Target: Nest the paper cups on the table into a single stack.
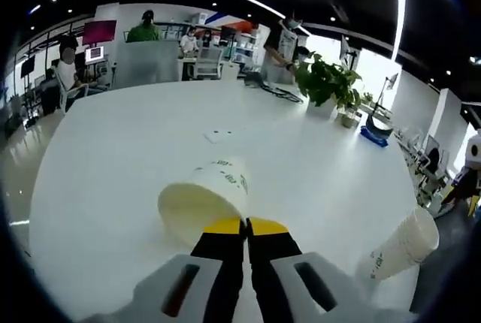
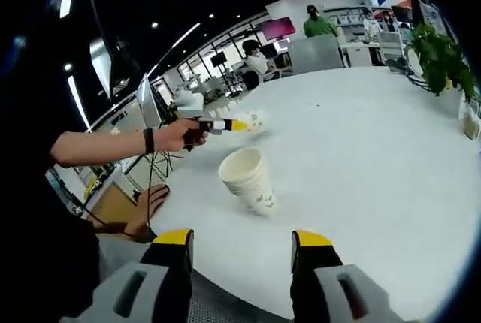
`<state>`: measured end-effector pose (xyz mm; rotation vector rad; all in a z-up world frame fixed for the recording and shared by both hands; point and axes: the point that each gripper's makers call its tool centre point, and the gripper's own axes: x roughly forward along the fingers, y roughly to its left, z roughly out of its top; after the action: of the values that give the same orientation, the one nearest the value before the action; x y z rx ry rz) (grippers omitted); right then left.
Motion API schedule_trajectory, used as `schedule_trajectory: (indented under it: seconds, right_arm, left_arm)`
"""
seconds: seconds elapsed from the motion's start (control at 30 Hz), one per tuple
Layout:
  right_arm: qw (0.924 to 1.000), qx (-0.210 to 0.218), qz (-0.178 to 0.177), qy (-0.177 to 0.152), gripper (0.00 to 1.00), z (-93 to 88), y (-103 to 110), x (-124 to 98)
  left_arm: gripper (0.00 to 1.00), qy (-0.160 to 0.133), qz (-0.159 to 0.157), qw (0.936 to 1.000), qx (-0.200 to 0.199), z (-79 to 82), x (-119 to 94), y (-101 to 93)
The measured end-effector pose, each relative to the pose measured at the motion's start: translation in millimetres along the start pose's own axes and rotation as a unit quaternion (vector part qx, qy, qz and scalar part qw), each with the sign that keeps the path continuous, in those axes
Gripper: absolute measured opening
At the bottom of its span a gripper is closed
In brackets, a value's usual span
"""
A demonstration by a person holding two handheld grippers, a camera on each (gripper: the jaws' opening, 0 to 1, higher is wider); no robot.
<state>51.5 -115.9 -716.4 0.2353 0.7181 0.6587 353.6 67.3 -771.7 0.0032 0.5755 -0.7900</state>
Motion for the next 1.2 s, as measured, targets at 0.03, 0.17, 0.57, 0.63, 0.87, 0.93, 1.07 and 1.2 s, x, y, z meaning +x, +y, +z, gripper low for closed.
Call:
schedule_trajectory:
  seconds: [0.03, 0.17, 0.57, 0.63, 0.87, 0.93, 1.07, 1.2]
  right_arm:
    - [1.0000, -0.004, 0.001, 0.001, 0.51, 0.1, 0, -1]
    - [0.9999, -0.014, -0.001, 0.003, 0.51, -1.6, 0, -5]
    - [0.9994, -0.033, 0.012, -0.004, 0.51, -3.7, 6, -10]
    - [0.9993, -0.035, 0.013, -0.005, 0.51, -4.2, 7, -10]
    - [0.9992, -0.035, 0.014, -0.010, 0.51, -4.9, 6, -15]
    - [0.9992, -0.036, 0.014, -0.011, 0.51, -4.3, 5, -16]
    - [0.9991, -0.036, 0.016, -0.014, 0.51, -1.9, 5, -17]
    - [0.9990, -0.037, 0.018, -0.017, 0.51, 1.2, 3, -16]
  left_arm:
    - [0.00, -0.001, 0.001, 1.0000, 0.004, -1.0, -4, -1.4]
    - [0.00, -0.002, 0.002, 0.9999, 0.013, -2.5, -15, -11.8]
    - [0.00, -0.015, 0.021, 0.9993, 0.026, -0.9, -61, -33.6]
    - [0.00, -0.016, 0.021, 0.9993, 0.028, -0.2, -68, -41.7]
    - [0.00, -0.019, 0.021, 0.9991, 0.033, -0.1, -83, -58.4]
    - [0.00, -0.020, 0.023, 0.9989, 0.036, 0.9, -88, -63.5]
    - [0.00, -0.032, 0.022, 0.9988, 0.029, 5.1, -100, -74.2]
    - [0.00, -0.030, 0.021, 0.9984, 0.042, 2.4, -109, -91.1]
